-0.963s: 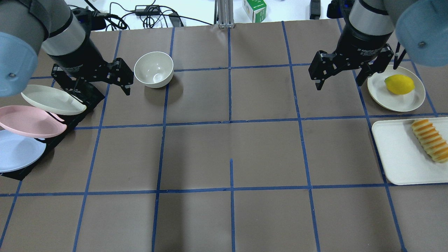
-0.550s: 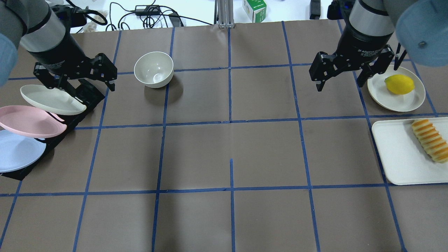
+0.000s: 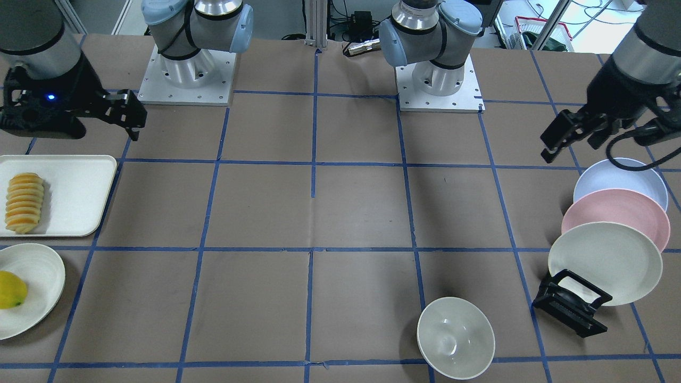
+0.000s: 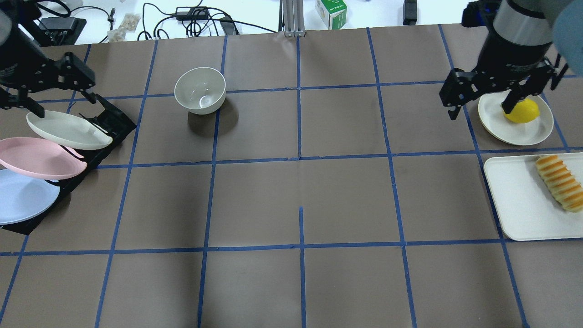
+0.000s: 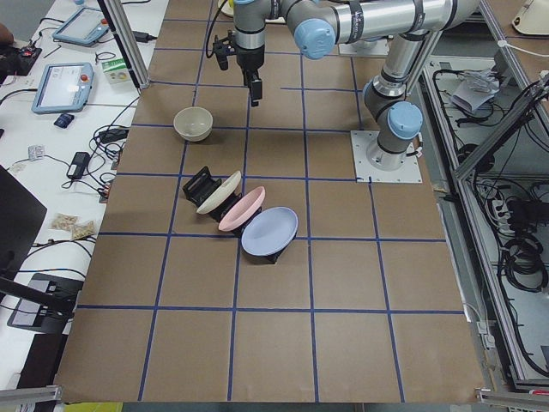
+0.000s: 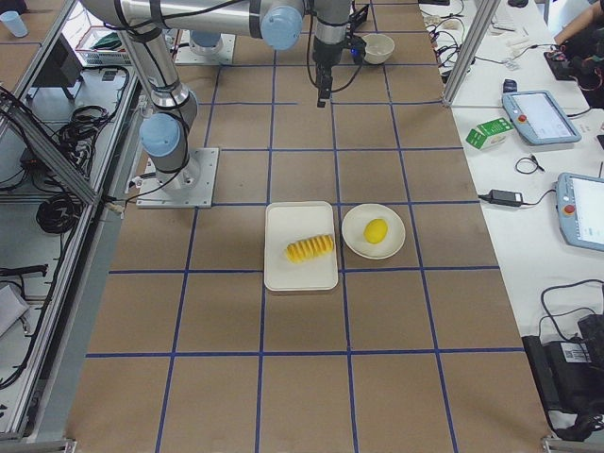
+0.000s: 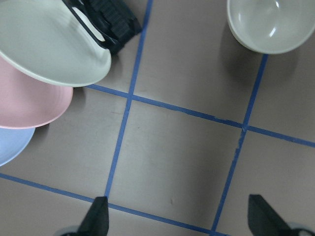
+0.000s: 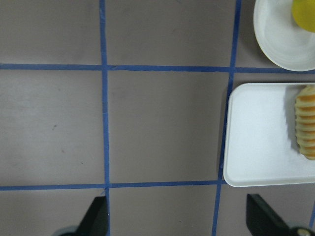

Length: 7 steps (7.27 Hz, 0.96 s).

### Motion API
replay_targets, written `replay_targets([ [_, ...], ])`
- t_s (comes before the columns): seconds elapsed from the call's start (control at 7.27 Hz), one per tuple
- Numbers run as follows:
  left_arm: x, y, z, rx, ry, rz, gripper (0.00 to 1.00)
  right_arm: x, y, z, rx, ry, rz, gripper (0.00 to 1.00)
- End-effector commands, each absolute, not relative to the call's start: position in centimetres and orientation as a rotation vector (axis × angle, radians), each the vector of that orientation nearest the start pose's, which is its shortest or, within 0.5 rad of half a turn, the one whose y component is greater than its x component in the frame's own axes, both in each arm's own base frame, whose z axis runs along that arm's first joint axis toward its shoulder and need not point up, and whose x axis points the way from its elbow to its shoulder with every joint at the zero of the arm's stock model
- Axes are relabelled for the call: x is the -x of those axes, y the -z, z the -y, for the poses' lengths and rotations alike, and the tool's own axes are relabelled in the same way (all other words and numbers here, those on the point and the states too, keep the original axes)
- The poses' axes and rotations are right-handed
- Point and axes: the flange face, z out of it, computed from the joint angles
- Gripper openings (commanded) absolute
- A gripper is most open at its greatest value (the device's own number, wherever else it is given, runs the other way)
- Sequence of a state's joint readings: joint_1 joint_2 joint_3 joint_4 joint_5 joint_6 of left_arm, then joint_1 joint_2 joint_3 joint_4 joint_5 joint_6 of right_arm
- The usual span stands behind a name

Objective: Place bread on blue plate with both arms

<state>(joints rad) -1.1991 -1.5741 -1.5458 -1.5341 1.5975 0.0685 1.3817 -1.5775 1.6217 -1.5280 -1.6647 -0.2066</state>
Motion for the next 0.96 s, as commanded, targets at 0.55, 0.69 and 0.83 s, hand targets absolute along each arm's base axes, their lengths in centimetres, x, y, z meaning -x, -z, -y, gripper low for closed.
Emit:
replay_targets([
  [0.55,-34.8,-44.8,45.6,0.400,0.063,-3.132,1.00,20.3,-30.0,44.2,0.237,-0.107,-3.166,1.00],
  [0.69,-37.1,-43.2,45.4,0.404,0.059,-3.141,1.00,22.8,-26.3,44.4,0.341,-0.164,-3.110,1.00],
  [0.83,-38.9,-41.5,45.4,0.439,0.091,-3.174,1.00,25.1,-23.5,44.0,0.301,-0.196,-3.066,1.00],
])
